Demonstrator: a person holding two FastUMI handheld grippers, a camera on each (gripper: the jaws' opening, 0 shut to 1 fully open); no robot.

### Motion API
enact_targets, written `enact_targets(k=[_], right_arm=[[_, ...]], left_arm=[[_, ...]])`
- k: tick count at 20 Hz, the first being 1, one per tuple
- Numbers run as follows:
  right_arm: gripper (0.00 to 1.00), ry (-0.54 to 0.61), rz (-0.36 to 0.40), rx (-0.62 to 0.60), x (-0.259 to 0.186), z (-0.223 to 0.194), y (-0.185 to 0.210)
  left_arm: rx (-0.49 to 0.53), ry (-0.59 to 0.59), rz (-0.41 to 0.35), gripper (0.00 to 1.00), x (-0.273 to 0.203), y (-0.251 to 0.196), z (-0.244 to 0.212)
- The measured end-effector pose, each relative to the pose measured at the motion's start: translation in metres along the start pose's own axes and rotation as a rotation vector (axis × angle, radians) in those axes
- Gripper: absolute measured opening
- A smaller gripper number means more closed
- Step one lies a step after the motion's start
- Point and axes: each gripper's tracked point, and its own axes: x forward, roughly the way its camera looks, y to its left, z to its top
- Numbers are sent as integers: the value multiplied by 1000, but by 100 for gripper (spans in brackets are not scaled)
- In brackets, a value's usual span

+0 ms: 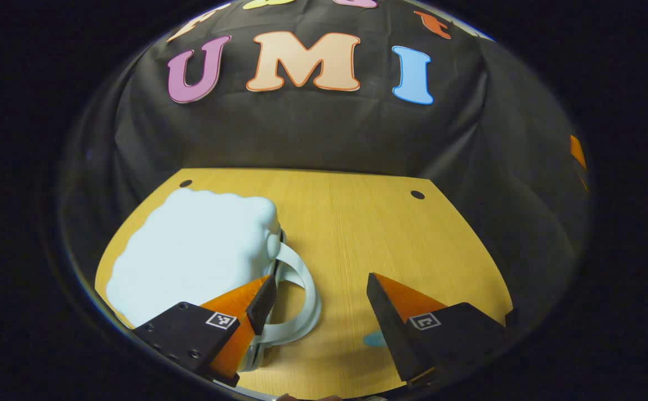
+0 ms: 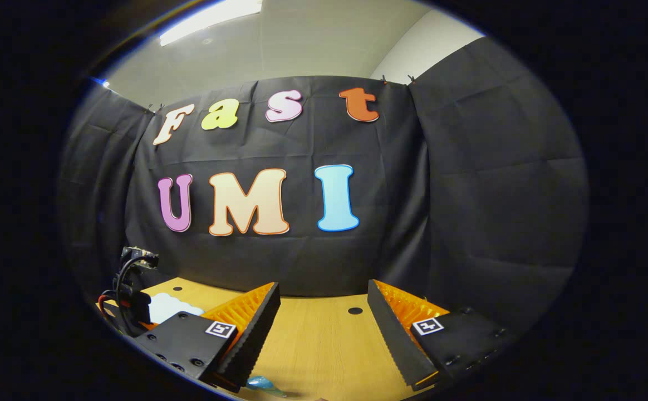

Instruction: First open the suitcase, pack the skin care products into it, and then close the suitcase.

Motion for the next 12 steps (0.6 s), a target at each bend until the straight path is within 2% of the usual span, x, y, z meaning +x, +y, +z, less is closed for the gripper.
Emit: enact_targets(k=[5, 8, 12], right_arm=[[98, -7, -29, -46, -7, 4, 3], [98, -6, -22, -49, -7, 5, 12], [98, -14, -8, -90, -4, 5, 21]], left_arm=[[-45, 180, 25, 96, 34, 17, -21], [-9, 200, 23, 89, 47, 17, -18], [-50, 280, 0, 89, 58, 5, -35]])
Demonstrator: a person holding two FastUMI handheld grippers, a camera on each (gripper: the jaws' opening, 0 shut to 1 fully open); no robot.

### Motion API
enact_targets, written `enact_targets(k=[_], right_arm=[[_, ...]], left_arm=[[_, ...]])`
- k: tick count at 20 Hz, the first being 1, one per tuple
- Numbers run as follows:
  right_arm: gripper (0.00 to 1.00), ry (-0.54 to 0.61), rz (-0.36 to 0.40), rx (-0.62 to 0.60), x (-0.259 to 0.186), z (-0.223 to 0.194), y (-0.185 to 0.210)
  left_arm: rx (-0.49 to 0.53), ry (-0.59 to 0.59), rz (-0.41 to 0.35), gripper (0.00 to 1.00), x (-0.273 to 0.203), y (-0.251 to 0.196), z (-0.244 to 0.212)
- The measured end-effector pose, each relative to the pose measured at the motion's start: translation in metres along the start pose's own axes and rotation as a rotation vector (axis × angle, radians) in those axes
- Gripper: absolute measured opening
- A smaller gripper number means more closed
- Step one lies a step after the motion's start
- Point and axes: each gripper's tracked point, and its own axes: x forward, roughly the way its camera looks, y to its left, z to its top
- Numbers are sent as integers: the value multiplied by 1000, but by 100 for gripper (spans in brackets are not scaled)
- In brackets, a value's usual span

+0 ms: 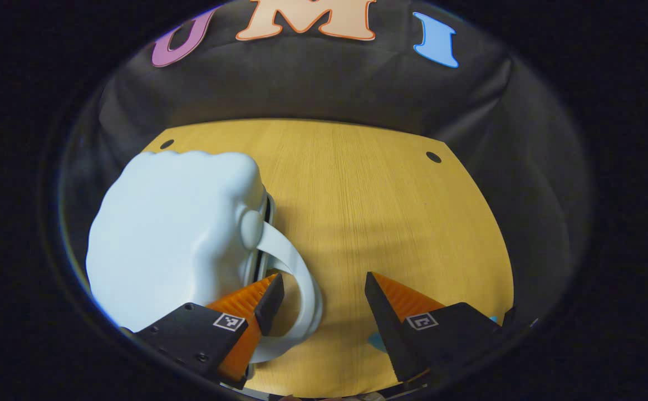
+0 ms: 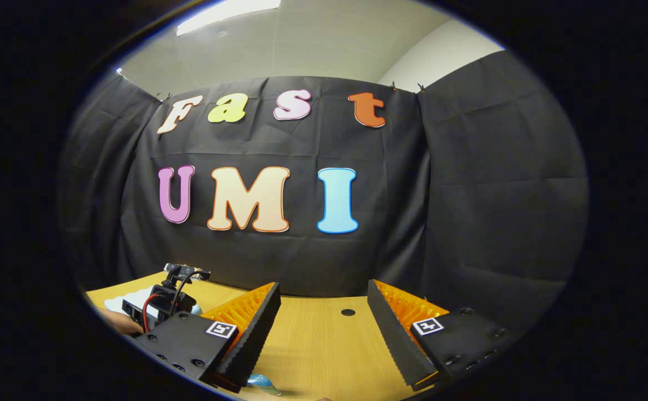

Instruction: First open the suitcase, pack the skin care products into it, and then close the suitcase.

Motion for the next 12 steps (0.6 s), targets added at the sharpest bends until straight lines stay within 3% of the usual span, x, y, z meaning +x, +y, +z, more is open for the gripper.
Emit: enact_targets(k=[5, 6, 7, 8, 9, 10, 12], right_arm=[[99, 24, 3, 2, 2, -11, 0], [99, 31, -2, 9, 3, -13, -2], [99, 38, -4, 16, 5, -16, -3], [99, 43, -6, 23, 6, -17, -4], [99, 45, -5, 29, 7, -19, -5], [99, 46, -3, 31, 8, -19, -4], [99, 39, 4, 26, 9, -18, -2]], left_arm=[[-48, 91, -60, 89, 13, -9, -17], [-31, 84, -40, 74, 14, -2, -15], [-16, 79, -16, 67, 15, 6, -14], [-11, 77, 11, 45, 15, 13, -14], [-18, 77, 22, 37, 12, 17, -12], [-28, 88, 15, 10, 16, 16, -15], [14, 101, 3, 8, 14, 16, -15]])
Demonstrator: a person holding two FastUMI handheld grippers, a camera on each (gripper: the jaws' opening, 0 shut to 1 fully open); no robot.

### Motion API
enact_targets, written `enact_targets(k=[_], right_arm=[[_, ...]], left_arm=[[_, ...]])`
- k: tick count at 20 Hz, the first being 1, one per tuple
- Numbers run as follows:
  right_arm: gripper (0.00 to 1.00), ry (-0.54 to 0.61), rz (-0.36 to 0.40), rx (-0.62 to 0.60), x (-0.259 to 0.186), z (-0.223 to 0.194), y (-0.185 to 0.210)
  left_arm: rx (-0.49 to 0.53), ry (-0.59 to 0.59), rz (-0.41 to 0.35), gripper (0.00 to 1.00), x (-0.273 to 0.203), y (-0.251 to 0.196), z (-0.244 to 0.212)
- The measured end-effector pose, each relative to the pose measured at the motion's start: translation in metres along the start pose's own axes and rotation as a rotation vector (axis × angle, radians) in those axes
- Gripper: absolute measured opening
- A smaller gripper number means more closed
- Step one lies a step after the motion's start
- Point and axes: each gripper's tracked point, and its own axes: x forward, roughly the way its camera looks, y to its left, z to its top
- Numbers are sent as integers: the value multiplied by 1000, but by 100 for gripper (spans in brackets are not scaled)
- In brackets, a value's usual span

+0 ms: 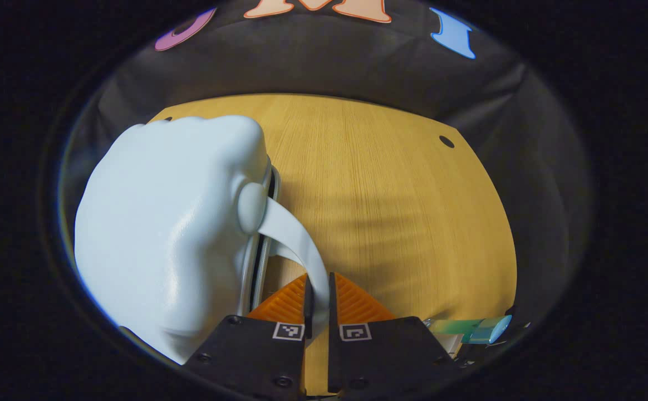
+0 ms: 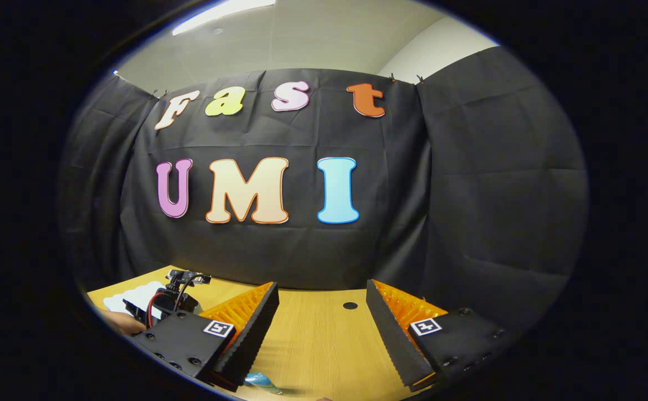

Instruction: First open the suitcase, pack the skin care products into it, and then close the suitcase.

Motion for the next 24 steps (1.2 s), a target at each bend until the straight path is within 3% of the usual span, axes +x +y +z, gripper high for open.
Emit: enact_targets(k=[7, 16, 24], right_arm=[[100, -31, 37, -4, 0, 5, 9], [99, -60, 102, 25, 9, 12, 35], [96, -66, 157, 40, 12, 15, 81]], left_arm=[[81, -66, 33, 0, -22, -4, 17], [93, -183, -30, 0, -87, -12, 52], [44, -324, -35, 0, -164, 57, 101]])
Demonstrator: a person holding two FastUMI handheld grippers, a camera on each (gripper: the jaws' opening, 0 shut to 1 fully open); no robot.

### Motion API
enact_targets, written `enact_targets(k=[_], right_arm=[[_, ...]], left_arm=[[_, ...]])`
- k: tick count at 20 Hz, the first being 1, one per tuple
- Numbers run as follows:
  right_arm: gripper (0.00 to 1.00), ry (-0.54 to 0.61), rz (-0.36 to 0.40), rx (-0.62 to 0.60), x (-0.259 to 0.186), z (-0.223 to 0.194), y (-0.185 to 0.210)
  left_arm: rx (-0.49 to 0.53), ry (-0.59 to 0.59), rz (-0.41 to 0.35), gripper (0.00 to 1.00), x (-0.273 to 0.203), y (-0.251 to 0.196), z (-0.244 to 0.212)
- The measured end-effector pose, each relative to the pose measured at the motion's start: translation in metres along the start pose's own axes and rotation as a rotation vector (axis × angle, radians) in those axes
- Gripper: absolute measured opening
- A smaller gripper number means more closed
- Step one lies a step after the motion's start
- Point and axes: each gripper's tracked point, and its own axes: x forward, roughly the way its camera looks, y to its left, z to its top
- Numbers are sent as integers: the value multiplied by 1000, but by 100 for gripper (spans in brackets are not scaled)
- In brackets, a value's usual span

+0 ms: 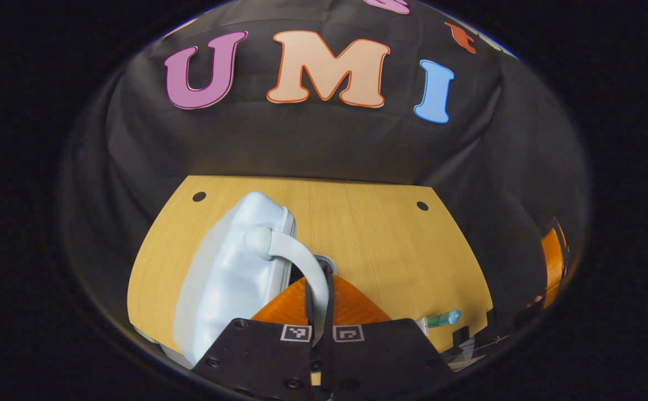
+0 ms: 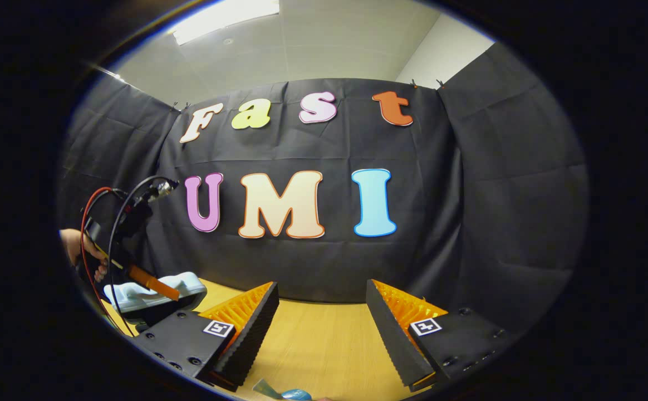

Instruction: First open the suitcase, pack the skin care products into it, and then close the suitcase.

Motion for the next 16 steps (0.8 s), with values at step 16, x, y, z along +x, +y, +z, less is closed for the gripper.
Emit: enact_targets(k=[16], right_arm=[[99, 2, -29, -31, 20, -5, 97]], left_arm=[[19, -174, 215, 0, -39, 212, 52]])
